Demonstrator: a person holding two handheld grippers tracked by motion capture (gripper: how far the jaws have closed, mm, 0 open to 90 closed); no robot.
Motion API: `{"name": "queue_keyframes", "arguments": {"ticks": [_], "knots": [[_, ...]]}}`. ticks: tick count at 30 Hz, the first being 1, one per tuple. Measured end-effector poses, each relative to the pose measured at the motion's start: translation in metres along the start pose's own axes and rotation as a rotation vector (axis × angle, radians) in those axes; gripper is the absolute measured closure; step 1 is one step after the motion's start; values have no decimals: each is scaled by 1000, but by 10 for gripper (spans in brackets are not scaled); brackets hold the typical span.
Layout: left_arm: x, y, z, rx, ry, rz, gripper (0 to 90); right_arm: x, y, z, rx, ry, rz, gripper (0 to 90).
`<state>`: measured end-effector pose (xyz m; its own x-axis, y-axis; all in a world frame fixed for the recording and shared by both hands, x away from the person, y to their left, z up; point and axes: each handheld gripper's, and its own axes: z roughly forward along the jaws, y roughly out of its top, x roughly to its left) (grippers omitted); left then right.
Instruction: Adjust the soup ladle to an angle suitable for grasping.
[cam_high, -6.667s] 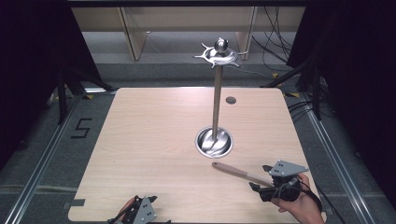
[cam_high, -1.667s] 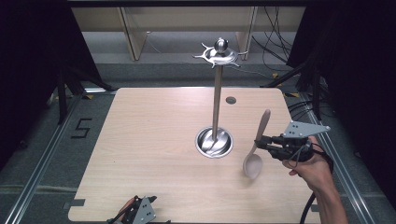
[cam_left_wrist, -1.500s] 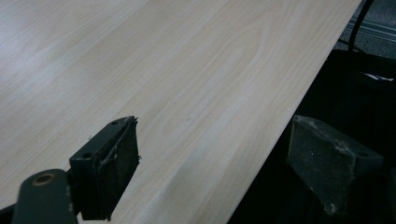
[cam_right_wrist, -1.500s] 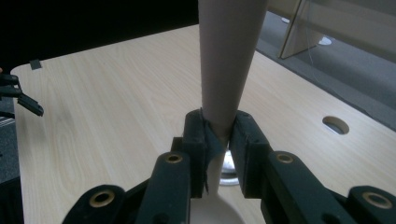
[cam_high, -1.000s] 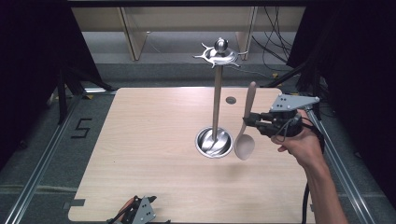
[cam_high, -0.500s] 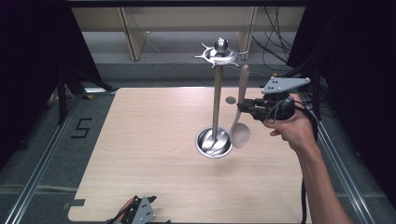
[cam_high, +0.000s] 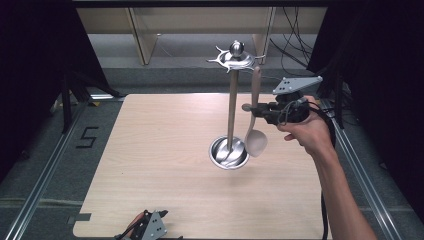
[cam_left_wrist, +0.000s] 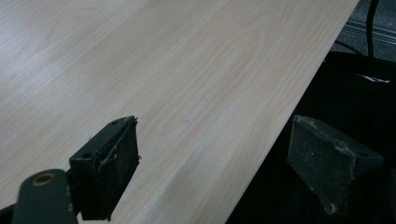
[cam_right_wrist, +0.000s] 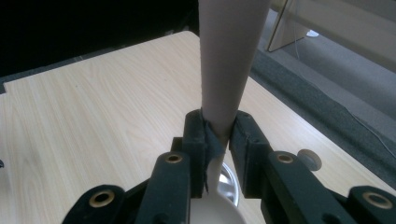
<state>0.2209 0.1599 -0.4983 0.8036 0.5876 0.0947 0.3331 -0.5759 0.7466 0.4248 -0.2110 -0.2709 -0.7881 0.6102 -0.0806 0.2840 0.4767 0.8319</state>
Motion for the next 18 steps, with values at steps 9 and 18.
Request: {"name": "queue_keyframes", "arguments": {"ticks": [9,18], "knots": [[0,0,0,1,0,-7,155,0,-1,6,-14,0,16,768],[1,0,0,8,10,-10,155,2,-10,3,-76,-5,50,691]]}}
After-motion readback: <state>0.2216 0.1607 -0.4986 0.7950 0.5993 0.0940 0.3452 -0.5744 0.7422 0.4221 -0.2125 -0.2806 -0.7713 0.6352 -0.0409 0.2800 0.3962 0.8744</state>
